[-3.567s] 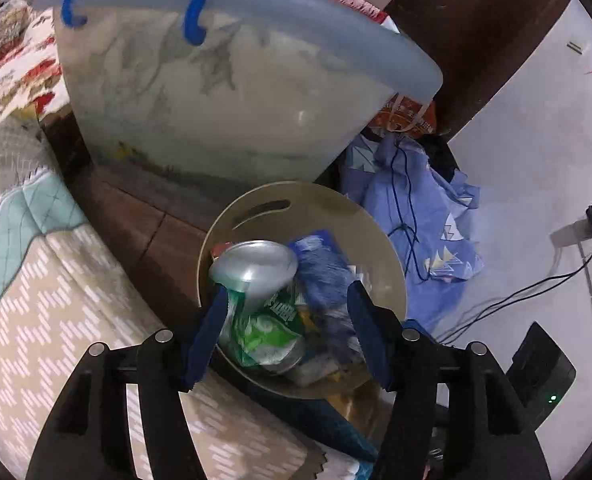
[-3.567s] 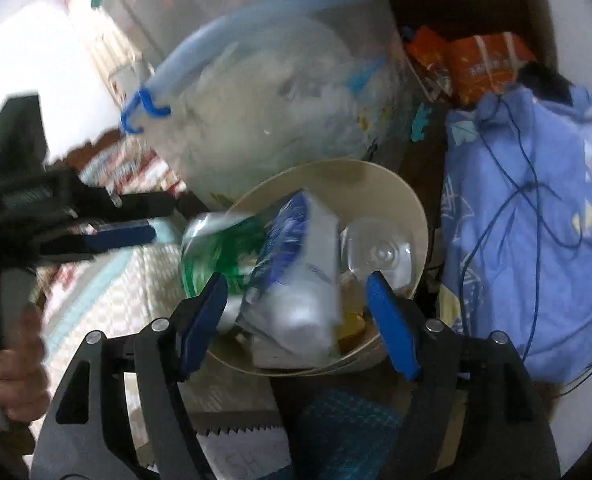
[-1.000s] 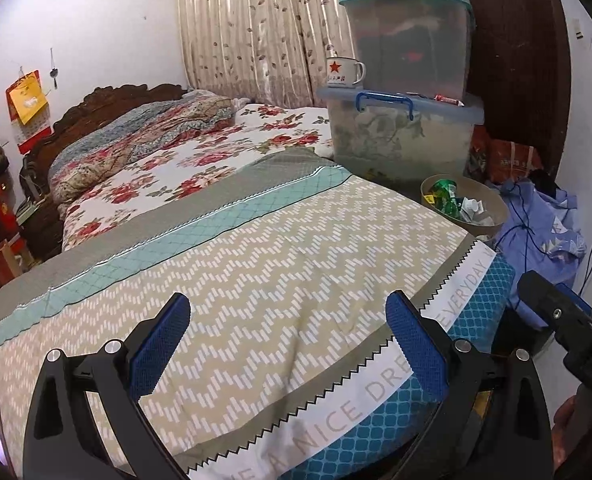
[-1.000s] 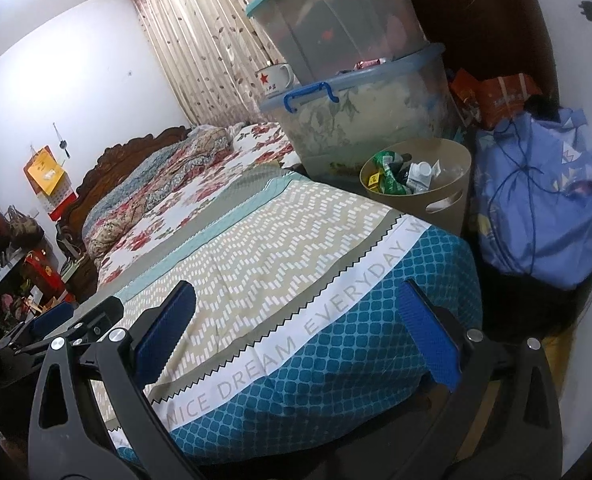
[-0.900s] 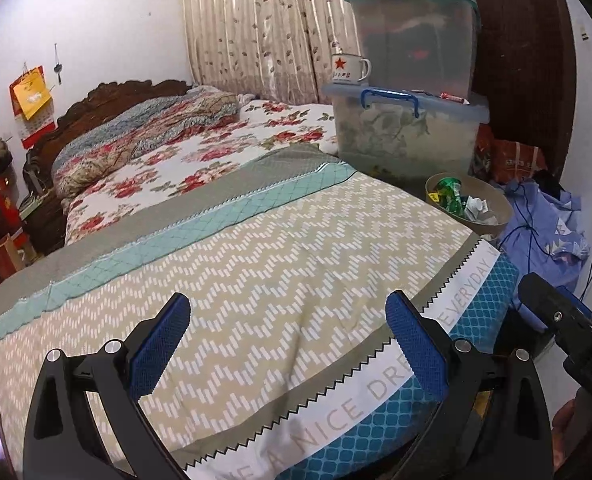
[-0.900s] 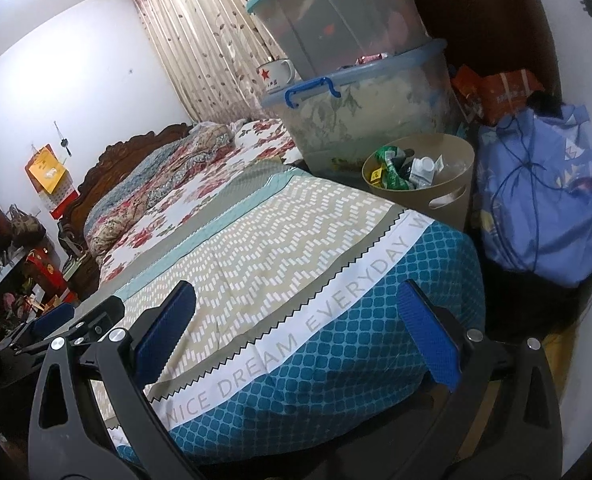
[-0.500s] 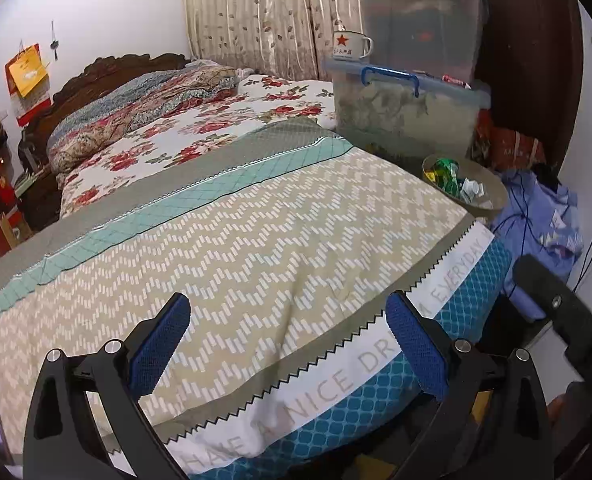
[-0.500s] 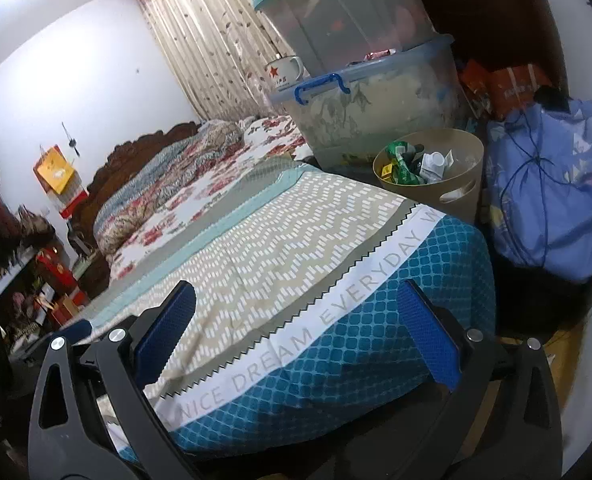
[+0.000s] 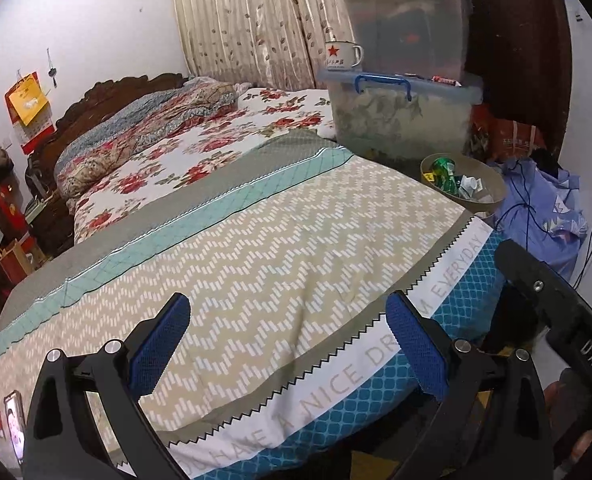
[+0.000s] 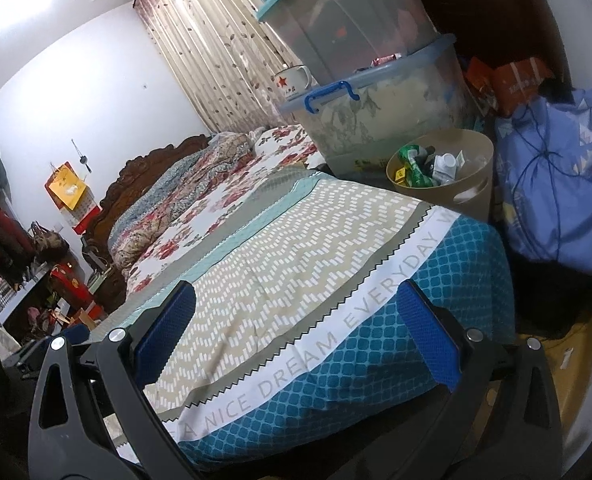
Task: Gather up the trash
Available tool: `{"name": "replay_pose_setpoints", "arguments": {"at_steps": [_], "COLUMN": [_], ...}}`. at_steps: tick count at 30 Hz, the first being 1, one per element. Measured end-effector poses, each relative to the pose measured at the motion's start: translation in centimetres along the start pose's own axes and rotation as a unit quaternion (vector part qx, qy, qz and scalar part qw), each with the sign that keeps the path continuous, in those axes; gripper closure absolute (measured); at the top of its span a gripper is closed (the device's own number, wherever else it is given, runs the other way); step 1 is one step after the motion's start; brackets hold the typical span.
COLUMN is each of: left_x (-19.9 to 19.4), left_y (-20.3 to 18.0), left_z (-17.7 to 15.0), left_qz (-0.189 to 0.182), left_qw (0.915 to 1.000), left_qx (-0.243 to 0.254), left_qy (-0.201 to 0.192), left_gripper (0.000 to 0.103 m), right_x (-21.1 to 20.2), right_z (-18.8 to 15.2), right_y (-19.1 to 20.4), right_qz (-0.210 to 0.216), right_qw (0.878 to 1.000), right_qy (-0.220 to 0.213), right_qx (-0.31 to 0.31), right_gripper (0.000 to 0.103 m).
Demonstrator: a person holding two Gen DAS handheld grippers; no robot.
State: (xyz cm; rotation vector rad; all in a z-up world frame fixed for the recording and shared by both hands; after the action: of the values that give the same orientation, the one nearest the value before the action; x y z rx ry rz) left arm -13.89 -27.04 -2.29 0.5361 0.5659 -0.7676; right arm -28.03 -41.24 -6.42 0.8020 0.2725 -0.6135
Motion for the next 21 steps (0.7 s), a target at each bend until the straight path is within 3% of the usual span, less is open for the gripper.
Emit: {"name": "replay_pose_setpoints", "arguments": {"at_steps": [6, 12, 16, 21], "left_x": [0.4, 1.9, 2.7, 2.8], "left_y": [-0.7, -2.0, -2.8, -3.0], "left_z": [0.9, 2.0, 2.6, 3.3], "left_qz": [-0.001, -0.022, -0.048, -0.037], "left_qw": [0.9999, 0.9996, 0.9987, 0.9986], "left_qx": [0.003, 0.005, 0.012, 0.028], "left_qy": [-0.012, -0.014, -0.014, -0.024], "left_gripper": [0.009, 0.009, 0.009, 0.009], "right_x": [0.0, -1.4, -1.7, -1.4], "right_z": [0.0, 1.4, 2.4, 2.7], "right_y": [-1.3, -2.5, -3.4, -4.2], "right_qz": [-0.02, -0.053, -0.064, -0.065], "right_qw": [1.0, 0.996, 0.995, 0.996], "right_qy": [-0.01, -0.056, -0.066, -0.06], "right_qx": [-0.006, -0.039, -0.029, -0.016], "right_gripper": [0.004, 0.004, 0.004, 0.004]}}
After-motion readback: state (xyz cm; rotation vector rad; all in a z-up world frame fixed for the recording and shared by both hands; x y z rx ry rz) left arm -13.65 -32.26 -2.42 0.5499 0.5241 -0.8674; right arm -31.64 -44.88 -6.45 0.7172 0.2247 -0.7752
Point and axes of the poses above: each gripper's, at about its wrist camera, not at the fingertips, and x roughly the way its jaws point, y to its left, z to its top, the point moved 8 cm from there along x, roughly the way its jaws point, and after that the axes turned 6 degrees about x, right-handed, at the moved point
